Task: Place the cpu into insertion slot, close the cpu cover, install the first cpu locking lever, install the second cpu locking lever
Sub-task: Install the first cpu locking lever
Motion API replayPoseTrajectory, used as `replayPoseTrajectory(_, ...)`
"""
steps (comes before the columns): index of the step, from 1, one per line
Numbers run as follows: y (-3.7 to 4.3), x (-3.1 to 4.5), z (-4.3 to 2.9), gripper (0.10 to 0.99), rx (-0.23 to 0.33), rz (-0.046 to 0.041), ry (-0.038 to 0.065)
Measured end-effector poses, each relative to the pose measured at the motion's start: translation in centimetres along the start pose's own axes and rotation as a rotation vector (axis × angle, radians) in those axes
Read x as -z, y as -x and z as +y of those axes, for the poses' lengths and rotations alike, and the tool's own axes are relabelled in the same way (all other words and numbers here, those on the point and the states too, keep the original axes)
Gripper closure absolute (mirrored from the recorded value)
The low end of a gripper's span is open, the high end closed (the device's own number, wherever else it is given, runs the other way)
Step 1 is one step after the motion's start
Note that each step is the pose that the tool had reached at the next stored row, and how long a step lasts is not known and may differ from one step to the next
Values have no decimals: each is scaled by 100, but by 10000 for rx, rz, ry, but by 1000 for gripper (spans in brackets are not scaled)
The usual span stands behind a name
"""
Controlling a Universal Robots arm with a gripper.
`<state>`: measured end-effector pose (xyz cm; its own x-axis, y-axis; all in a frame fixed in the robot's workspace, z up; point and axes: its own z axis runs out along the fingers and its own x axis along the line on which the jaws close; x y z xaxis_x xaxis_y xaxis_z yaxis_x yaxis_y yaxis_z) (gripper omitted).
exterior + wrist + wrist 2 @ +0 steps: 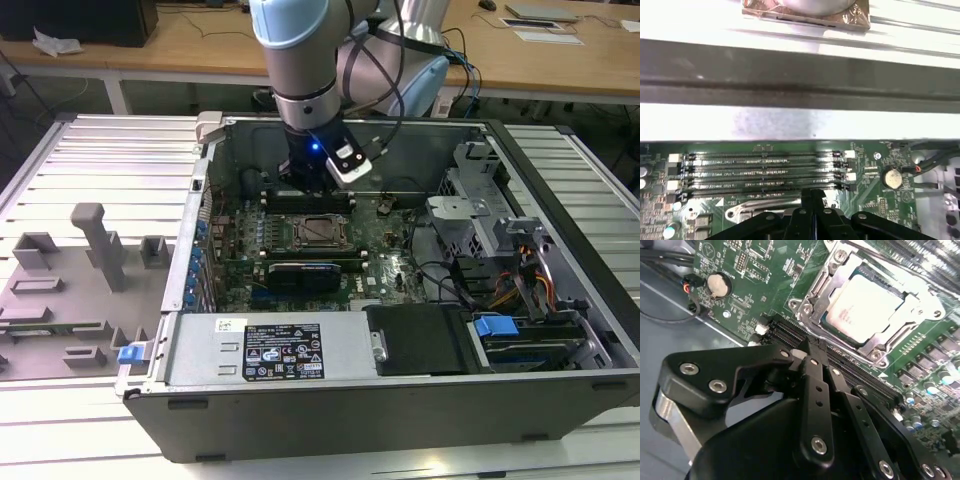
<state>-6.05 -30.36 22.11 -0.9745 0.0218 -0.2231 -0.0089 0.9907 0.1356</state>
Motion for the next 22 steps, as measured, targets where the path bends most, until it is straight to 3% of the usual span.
replayPoseTrajectory(1, 2, 7, 1, 980, 31, 1, -147)
replayPoseTrajectory(2, 3, 15, 2, 980, 81, 9, -387)
replayPoseTrajectory(3, 4, 16, 2, 980, 112, 16, -531)
replayPoseTrajectory(6, 4, 16, 2, 980, 121, 21, -568)
replayPoseTrajectory(7, 4, 15, 2, 980, 115, 62, -569)
replayPoseTrajectory(9, 11, 12, 2, 980, 81, 388, -574)
replayPoseTrajectory(11, 21, 7, 1, 980, 37, 780, -578)
replayPoseTrajectory(12, 29, 4, 1, 980, 12, 1034, -582)
replayPoseTrajectory(14, 42, 0, 0, 980, -24, 1380, -590)
replayPoseTrajectory(17, 42, 0, -3, 980, -25, 1382, -588)
replayPoseTrajectory(22, 44, 11, -87, 980, -25, 1385, -588)
